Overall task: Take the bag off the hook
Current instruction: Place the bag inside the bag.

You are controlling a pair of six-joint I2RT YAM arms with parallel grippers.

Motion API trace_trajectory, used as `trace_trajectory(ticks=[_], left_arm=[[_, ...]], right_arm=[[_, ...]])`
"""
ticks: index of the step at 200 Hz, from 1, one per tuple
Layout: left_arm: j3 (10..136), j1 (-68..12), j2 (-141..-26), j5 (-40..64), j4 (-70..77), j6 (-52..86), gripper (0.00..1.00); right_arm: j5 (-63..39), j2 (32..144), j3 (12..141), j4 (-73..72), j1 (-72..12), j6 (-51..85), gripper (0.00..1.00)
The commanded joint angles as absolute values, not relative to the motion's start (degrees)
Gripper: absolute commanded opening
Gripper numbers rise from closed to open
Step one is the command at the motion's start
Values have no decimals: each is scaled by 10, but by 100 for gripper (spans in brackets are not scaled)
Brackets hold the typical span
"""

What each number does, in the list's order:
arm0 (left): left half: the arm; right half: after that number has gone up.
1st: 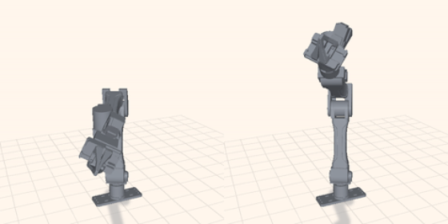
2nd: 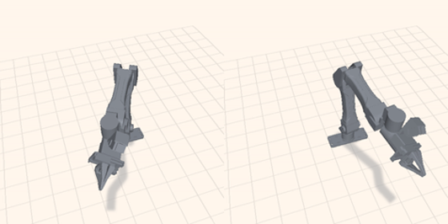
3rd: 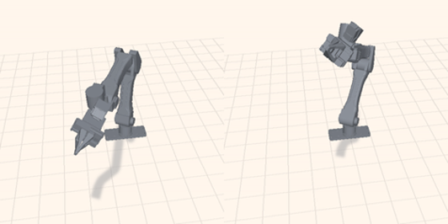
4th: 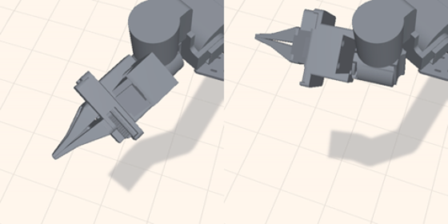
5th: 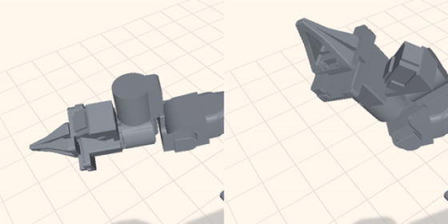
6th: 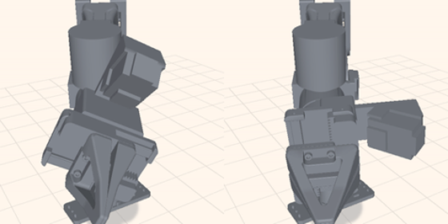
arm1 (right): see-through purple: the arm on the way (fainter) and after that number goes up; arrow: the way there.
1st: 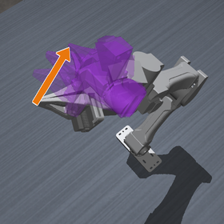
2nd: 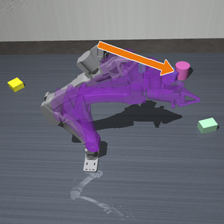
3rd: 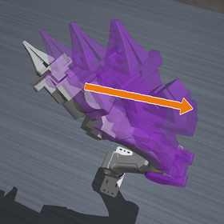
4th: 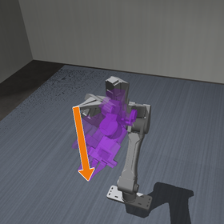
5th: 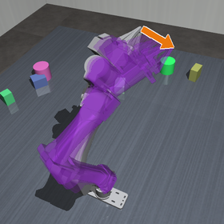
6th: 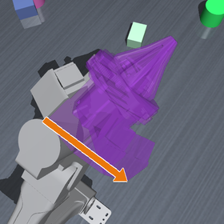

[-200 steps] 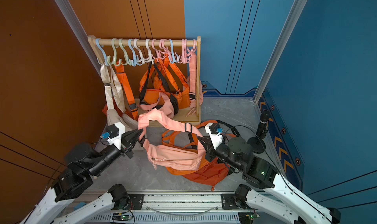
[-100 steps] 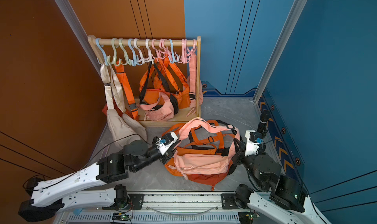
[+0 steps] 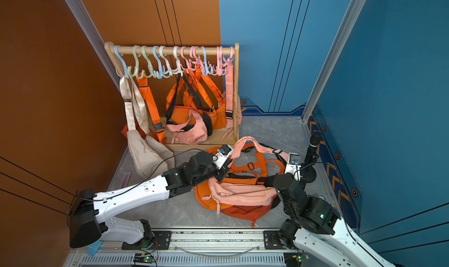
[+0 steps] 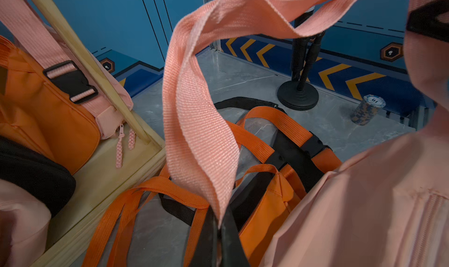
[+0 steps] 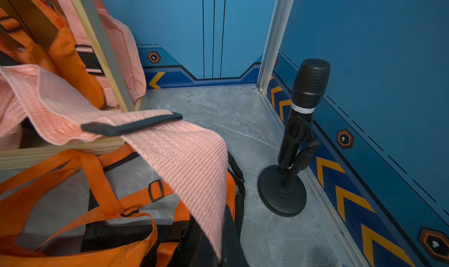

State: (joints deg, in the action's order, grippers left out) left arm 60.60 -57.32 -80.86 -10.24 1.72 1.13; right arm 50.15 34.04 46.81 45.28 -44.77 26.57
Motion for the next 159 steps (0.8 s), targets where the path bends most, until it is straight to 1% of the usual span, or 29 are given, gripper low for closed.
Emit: trace_trajectory(ticks=[1, 25, 41, 54, 108, 122, 133, 141, 144, 149, 159], left_arm=[[638, -550, -842, -90, 65, 27, 0], [652, -532, -893, -92, 87, 33, 0], [659, -521, -928, -91, 101, 40, 0], [665, -512, -955, -90, 113, 48, 0], [688, -494, -1049, -79, 143, 66, 0], [689, -492, -1063, -79, 150, 68, 7], [688, -490, -1071, -79, 154, 69, 14], [688, -487, -1075, -80, 155, 69, 23], [688, -487, -1077, -81, 156, 69, 28], [687, -486, -1079, -82, 156, 69, 34], [686, -482, -1083, -81, 156, 72, 43]], right_arm=[[402, 370, 431, 369, -360, 257, 0], [252, 413, 378, 283, -236, 273, 0], [188, 449, 359, 236, -183, 282, 0], [170, 481, 353, 209, -164, 282, 0], [143, 588, 348, 136, -138, 279, 0], [136, 608, 344, 122, -134, 279, 2], [129, 621, 341, 112, -128, 279, 8], [125, 629, 338, 105, -125, 279, 14], [122, 632, 337, 102, -124, 278, 17], [120, 637, 336, 99, -121, 278, 20], [114, 645, 336, 94, -118, 278, 25]])
